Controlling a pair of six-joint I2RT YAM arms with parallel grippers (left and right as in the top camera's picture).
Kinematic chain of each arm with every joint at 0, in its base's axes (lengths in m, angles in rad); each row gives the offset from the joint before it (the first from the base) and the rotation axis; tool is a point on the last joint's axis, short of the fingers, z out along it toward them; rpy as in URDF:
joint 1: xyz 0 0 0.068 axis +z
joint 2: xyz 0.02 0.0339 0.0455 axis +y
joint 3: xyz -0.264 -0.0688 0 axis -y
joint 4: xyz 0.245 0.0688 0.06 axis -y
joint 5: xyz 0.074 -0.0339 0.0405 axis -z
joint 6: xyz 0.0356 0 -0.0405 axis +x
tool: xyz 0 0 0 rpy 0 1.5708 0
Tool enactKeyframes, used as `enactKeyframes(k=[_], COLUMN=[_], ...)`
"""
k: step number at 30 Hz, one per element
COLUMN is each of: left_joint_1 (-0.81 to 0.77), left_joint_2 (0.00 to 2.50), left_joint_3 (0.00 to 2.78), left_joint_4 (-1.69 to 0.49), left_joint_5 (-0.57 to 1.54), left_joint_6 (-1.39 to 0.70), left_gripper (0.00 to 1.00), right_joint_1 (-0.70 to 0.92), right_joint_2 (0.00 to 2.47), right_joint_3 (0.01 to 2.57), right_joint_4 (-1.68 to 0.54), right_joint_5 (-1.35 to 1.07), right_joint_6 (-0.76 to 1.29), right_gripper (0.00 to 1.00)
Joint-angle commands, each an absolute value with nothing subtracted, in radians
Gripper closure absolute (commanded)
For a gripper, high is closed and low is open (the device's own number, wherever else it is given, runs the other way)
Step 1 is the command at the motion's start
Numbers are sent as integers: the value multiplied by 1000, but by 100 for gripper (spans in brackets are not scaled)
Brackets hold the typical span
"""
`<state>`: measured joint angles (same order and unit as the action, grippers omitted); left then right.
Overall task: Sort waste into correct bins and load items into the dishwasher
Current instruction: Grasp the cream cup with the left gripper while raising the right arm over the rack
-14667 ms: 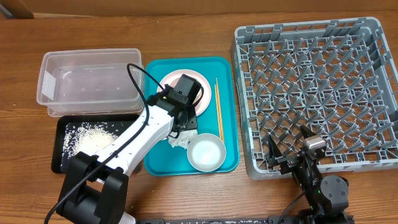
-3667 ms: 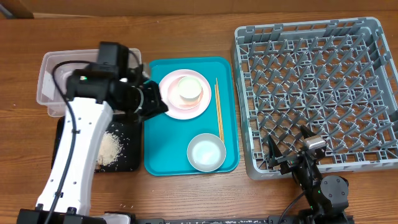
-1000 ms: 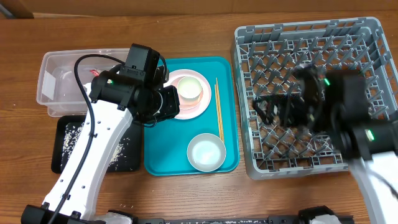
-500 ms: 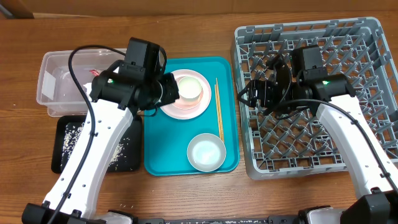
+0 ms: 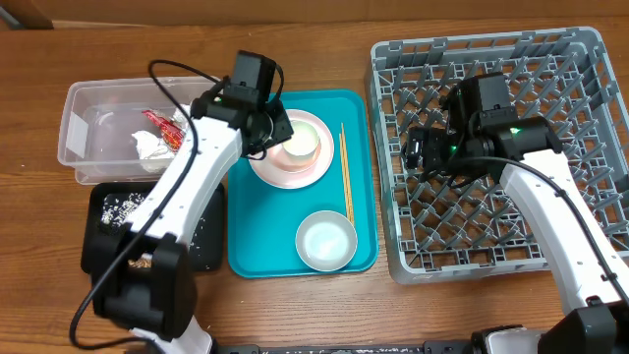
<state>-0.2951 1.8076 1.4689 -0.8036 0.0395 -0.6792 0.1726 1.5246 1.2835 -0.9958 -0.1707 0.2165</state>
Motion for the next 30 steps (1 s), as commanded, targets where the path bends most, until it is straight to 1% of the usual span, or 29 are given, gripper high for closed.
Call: enactKeyframes(k=[1,7,9,13,17,19,24,26,30], left_joint_1=[-302,-302,-302,-302,-302,-302,-281,-264,-233], left_joint_2=[1863,1907,1909,1909,1909,1909,1895,1876,1822], left_joint_3=[1475,1475,1474,1474,1475,1475,1500,1538,1627], left_joint_4=[-779,-773,-773,-790,-816,-821,-809,-840,-926], left_joint_5=[40,79,79,82,98,97,103,125,221], left_joint_6=[-697,-696,-696,-696,-696,-690,-650,-645,-569], left_gripper=[65,67,71,86,88,96,96,96,96], right_joint_1=[175,175,175,175,175,175,174,175,174], right_joint_2=[1515,1515,1515,1515,1515,1515,1513,1509,1496], right_joint_3=[1308,1308,1308,1308,1308,1308,1317,1341,1409], right_joint_4=[-993,-993,-993,-993,-994,-994,-973,-983,-1041], right_joint_5=[-146,-146,-146,-141,-82,-79,-79,-80,-95], right_joint_6=[220,220,220,216,216,213,213,213,210], right_gripper=[0,0,0,0,0,0,0,0,0])
